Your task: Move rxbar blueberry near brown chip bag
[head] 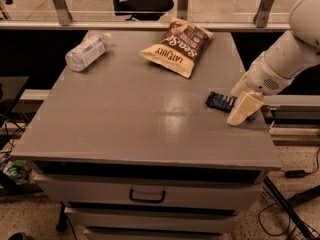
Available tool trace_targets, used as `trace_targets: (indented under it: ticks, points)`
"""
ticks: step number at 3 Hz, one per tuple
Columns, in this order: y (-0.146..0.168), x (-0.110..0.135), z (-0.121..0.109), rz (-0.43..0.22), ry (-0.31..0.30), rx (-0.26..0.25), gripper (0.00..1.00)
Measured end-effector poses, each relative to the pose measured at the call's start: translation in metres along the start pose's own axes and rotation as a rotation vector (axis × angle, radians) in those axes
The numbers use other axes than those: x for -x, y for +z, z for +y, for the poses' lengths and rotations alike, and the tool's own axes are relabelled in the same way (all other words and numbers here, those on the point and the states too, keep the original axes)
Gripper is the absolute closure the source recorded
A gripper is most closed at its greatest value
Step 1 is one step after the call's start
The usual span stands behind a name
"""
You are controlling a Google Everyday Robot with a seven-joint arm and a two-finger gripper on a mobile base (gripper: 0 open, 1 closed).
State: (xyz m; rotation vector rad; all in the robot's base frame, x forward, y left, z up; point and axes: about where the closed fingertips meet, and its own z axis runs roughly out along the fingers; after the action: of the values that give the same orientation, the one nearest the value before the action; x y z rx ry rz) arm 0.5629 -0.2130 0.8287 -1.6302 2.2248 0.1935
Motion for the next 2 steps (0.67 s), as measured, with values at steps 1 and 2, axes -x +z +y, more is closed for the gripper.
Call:
trace_targets:
  ticks: [1, 2]
  points:
    - [-0.0005, 0.0029, 0.0023, -0.009, 0.002, 0.018, 0.61]
    - [-0.0022, 0.0049, 0.0034, -0.014, 0.006, 0.032, 0.92]
